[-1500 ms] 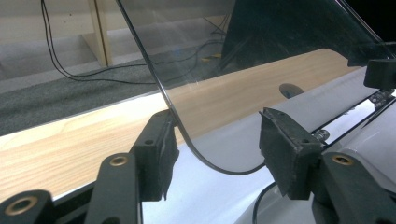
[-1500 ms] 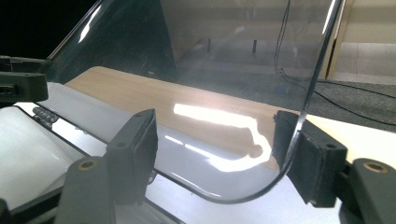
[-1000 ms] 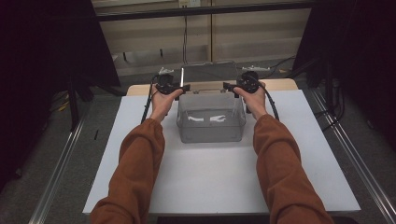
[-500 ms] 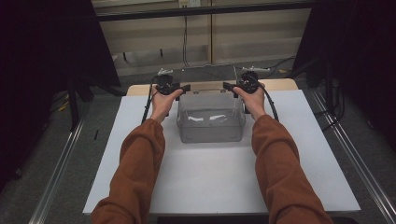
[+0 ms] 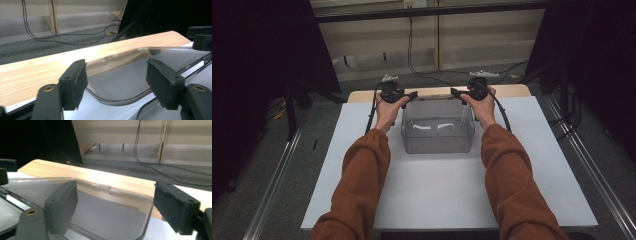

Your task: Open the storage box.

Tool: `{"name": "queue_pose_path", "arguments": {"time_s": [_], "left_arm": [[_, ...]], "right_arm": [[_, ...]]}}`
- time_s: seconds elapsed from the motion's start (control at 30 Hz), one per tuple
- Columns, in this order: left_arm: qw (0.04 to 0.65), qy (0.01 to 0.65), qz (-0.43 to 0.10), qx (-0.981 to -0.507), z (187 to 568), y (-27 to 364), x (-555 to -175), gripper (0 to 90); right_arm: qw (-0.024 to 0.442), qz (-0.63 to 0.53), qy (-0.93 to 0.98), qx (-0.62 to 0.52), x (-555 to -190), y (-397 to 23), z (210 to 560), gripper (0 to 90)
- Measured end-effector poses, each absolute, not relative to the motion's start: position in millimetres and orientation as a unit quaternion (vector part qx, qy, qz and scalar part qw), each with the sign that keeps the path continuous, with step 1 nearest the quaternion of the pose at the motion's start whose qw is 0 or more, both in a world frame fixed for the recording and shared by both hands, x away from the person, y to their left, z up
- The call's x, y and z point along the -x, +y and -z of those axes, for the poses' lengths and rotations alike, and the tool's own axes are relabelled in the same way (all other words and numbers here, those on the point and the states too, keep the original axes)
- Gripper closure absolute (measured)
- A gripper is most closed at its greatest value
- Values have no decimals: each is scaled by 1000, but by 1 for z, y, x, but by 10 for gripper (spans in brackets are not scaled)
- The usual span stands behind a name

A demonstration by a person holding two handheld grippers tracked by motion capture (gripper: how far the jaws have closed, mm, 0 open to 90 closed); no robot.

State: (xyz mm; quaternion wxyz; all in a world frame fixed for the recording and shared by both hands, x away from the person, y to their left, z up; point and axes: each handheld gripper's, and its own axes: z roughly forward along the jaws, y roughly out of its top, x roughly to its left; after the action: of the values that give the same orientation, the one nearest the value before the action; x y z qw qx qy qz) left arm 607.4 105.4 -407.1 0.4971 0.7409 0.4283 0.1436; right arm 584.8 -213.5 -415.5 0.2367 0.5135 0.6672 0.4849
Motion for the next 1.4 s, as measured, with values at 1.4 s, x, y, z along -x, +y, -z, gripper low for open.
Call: {"name": "queue_pose_path", "arguments": {"time_s": [1.4], "left_arm": [[544,371,-217,-721,383,118,-551,36]], "right_arm": [[306,-525,652,-453,-527,-223,383,34]]}}
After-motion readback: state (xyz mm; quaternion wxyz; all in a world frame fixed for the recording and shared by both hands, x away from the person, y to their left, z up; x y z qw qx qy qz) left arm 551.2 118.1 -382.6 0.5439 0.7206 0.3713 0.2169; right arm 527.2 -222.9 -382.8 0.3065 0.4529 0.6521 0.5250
